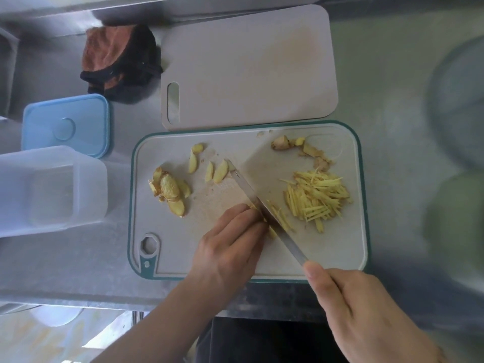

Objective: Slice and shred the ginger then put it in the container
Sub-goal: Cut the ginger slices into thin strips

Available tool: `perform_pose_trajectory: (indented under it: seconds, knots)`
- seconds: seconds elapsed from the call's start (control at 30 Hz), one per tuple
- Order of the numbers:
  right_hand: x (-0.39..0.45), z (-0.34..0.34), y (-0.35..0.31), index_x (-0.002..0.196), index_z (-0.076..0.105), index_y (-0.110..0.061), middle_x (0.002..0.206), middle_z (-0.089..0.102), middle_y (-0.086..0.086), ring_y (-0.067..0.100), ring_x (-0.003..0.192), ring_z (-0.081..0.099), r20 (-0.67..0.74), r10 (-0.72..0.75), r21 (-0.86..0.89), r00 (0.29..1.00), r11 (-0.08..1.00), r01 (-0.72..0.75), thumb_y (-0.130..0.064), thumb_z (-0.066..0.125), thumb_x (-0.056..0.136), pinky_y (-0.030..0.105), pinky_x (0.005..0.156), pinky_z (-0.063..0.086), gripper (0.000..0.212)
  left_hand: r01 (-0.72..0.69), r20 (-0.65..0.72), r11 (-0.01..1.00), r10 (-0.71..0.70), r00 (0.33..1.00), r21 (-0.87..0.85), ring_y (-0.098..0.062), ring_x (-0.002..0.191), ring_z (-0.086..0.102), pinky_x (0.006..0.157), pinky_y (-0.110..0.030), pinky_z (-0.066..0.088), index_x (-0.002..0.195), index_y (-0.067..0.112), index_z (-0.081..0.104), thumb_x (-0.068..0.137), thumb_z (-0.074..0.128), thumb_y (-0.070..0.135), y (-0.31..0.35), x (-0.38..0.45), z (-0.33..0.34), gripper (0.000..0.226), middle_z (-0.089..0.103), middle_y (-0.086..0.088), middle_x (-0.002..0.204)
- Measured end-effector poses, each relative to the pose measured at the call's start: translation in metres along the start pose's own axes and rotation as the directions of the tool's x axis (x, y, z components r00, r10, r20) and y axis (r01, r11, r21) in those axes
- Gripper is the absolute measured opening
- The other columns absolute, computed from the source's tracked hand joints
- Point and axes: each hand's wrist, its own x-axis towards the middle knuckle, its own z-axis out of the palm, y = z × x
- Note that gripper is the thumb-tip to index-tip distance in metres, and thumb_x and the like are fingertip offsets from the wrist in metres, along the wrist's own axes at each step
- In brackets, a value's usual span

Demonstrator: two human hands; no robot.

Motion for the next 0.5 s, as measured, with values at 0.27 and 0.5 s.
perform_pose_trajectory:
  seconds: [0.27, 0.5]
  knots:
    - [0.005, -0.002, 0.0, 0.057, 0.046, -0.027, 0.049, 0.049, -0.009, 0.005, 0.054, 0.049, 0.067, 0.032, -0.023, 0.997, 0.999, -0.03, -0.079, 0.005, 0.076, 0.018, 0.053, 0.035, 0.069, -0.005, -0.002, 1.0, 0.005, 1.0, -0.023, -0.026, 0.108, 0.068, 0.1, -0.032, 0.053, 0.097, -0.002, 0.078, 0.09, 0.073, 0.0, -0.002, -0.001, 0.001, 0.009, 0.074, -0.014, 0.107]
    - [0.021, 0.001, -0.004, 0.048, 0.031, -0.015, 0.046, 0.047, -0.006, 0.009, 0.051, 0.046, 0.024, 0.018, -0.032, 1.0, 0.999, -0.017, -0.073, 0.011, 0.082, 0.022, 0.053, 0.035, 0.07, 0.015, 0.0, 1.0, -0.015, 1.0, -0.015, -0.026, 0.101, 0.068, 0.097, -0.032, 0.055, 0.093, -0.002, 0.077, 0.09, 0.072, 0.0, -0.002, -0.001, 0.0, 0.006, 0.073, -0.014, 0.101]
